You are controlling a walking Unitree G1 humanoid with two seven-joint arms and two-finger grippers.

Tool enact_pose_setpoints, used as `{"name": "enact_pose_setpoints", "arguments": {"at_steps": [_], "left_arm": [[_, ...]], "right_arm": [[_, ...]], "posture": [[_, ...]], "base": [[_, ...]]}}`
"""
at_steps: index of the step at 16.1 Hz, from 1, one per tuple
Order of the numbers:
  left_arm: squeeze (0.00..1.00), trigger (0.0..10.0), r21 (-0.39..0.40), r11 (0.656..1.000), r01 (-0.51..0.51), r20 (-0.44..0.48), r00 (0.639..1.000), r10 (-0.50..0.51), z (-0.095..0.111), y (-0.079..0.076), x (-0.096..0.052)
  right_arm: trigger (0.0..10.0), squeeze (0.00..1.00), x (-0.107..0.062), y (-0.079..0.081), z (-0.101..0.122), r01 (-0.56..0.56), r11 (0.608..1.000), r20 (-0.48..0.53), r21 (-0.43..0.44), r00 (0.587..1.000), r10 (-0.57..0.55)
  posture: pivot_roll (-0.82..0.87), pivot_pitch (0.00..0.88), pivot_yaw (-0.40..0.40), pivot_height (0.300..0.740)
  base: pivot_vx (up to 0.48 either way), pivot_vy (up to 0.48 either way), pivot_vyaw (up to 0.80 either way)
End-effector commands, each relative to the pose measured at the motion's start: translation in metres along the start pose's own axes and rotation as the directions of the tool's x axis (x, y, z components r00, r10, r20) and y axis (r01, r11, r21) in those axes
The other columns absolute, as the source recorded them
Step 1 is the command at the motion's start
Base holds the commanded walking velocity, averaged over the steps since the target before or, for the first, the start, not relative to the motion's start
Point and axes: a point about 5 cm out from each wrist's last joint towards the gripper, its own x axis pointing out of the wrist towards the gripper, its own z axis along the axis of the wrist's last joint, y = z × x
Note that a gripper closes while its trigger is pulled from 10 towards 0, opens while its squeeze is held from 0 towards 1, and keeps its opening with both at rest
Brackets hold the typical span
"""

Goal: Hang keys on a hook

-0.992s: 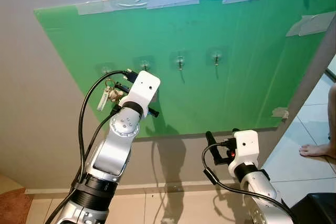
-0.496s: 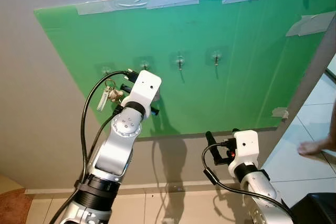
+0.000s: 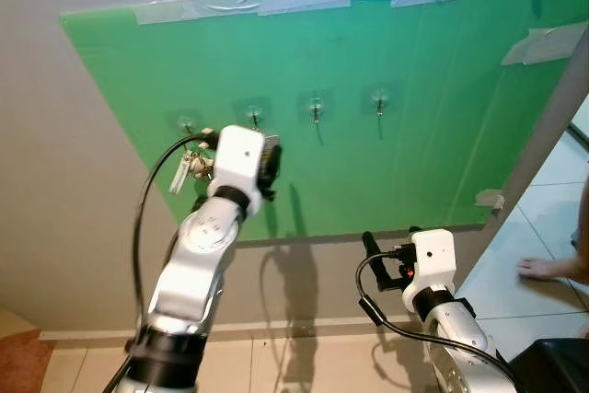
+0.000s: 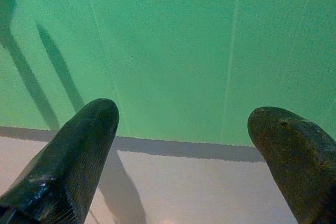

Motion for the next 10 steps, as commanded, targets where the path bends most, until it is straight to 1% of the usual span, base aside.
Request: {"name": "enact_pose_setpoints", "arguments": {"at_steps": [1,3,4,5,6,7,8,9,10], "left_arm": [[1.00,10.0,-0.013,1.000,-0.016,0.008,1.000,0.016,-0.002,0.007,-0.005],[1.00,10.0,-0.035,0.998,-0.049,-0.010,0.999,0.049,-0.012,0.012,-0.015],[1.00,10.0,-0.050,0.997,-0.058,-0.013,0.998,0.058,-0.018,0.015,-0.024],[0.00,10.0,-0.062,0.996,-0.056,-0.009,0.998,0.056,-0.019,0.016,-0.027],[0.00,10.0,-0.056,0.995,-0.083,0.016,0.996,0.084,-0.020,0.017,-0.033],[0.00,10.0,-0.049,0.996,-0.075,0.010,0.997,0.075,-0.022,0.014,-0.035],[0.00,10.0,-0.033,0.997,-0.064,0.002,0.998,0.064,-0.025,0.012,-0.035],[0.00,10.0,-0.032,0.998,-0.052,-0.006,0.999,0.052,-0.030,0.010,-0.036],[0.00,10.0,-0.057,0.995,-0.078,-0.019,0.997,0.077,-0.038,0.015,-0.040]], "right_arm": [[10.0,0.00,0.002,0.002,0.001,-0.014,1.000,-0.002,0.000,1.000,0.014],[10.0,0.00,0.004,0.000,0.003,-0.016,1.000,0.002,-0.003,1.000,0.016],[10.0,0.00,0.005,-0.001,0.004,-0.019,1.000,0.004,-0.004,1.000,0.019],[10.0,0.00,0.006,-0.001,0.005,-0.020,1.000,0.006,-0.005,1.000,0.020],[10.0,0.00,0.009,-0.004,0.009,-0.012,1.000,0.026,-0.004,1.000,0.012],[10.0,0.00,0.010,-0.005,0.013,0.000,1.000,0.047,0.009,0.999,-0.001],[10.0,0.00,0.011,-0.007,0.016,0.019,0.999,0.056,0.048,0.998,-0.021],[10.0,0.00,0.015,-0.012,0.024,0.078,0.980,0.070,0.182,0.993,-0.092],[10.0,0.00,0.017,-0.012,0.037,0.075,0.976,0.129,0.205,0.986,-0.102]], "posture": [[-0.09,0.000,0.085,0.740],[-0.08,0.000,0.073,0.740],[-0.07,0.000,0.067,0.740],[-0.07,0.000,0.064,0.740],[-0.06,0.000,0.055,0.740],[-0.06,0.000,0.052,0.740],[-0.06,0.000,0.052,0.740],[-0.06,0.000,0.054,0.740],[-0.06,0.000,0.057,0.740]], "base": [[0.000,0.000,0.00],[0.000,0.000,0.00],[0.000,0.000,0.00],[0.000,0.000,0.00],[0.000,0.000,0.00],[0.000,0.000,0.00],[0.000,0.000,0.00],[0.000,0.000,0.00],[0.000,0.000,0.00]]}}
